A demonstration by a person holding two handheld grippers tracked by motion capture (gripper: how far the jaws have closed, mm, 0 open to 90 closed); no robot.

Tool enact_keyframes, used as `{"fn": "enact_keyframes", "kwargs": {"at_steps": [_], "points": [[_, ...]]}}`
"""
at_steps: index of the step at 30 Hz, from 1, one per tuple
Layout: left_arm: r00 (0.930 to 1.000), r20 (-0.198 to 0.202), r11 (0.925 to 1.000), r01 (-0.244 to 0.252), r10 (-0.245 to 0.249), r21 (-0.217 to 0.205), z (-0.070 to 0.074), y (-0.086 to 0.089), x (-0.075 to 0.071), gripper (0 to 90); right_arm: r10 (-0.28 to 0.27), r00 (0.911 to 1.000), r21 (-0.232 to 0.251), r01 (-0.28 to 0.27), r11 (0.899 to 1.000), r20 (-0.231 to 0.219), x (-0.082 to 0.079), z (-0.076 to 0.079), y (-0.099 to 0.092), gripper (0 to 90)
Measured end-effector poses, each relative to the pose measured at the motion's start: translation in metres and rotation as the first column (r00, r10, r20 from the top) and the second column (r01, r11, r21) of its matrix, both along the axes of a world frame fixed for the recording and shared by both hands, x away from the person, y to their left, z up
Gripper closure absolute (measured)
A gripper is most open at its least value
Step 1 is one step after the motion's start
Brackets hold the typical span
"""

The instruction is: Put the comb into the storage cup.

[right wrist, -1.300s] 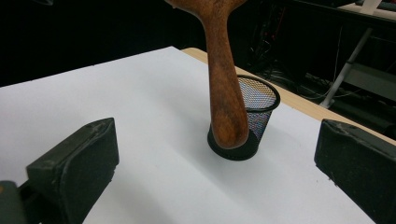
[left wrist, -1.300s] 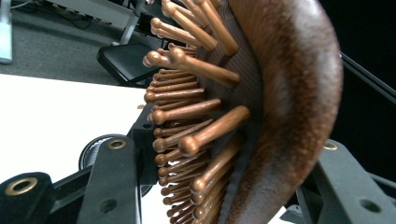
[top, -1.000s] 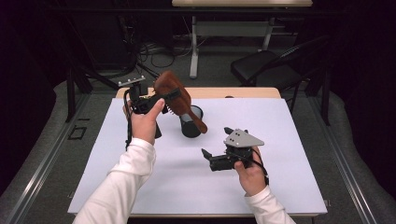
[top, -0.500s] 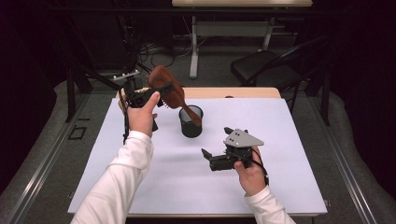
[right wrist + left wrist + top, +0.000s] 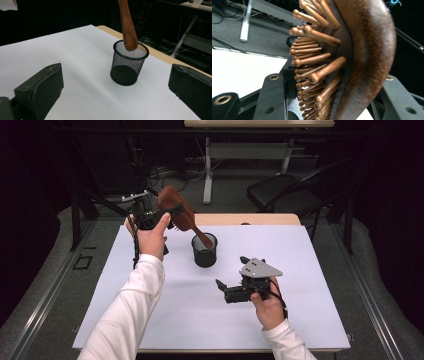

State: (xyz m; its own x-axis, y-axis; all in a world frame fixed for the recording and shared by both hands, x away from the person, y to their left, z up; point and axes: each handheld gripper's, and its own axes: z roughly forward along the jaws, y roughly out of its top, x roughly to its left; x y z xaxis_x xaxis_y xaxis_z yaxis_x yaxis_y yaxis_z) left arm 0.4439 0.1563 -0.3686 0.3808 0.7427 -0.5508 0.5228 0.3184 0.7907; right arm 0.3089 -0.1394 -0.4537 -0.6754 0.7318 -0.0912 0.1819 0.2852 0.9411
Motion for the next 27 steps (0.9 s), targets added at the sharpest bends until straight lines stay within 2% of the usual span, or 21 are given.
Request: {"fn": "enact_keyframes", "kwargs": {"at_steps": [7,27], "points": [[0.9996,-0.010,0.9996,-0.026,0.026,0.011,-0.002,0.002,0.006,49.0,0.001,1.0000,0.000,-0.001,1.000,-0.005,0.000,0.000,0.000,0.0],[0.9954,0.005,0.9938,-0.096,0.096,0.056,-0.007,0.005,0.015,49.0,0.001,1.0000,0.001,-0.001,1.000,-0.005,0.000,-0.001,0.000,0.0]]}}
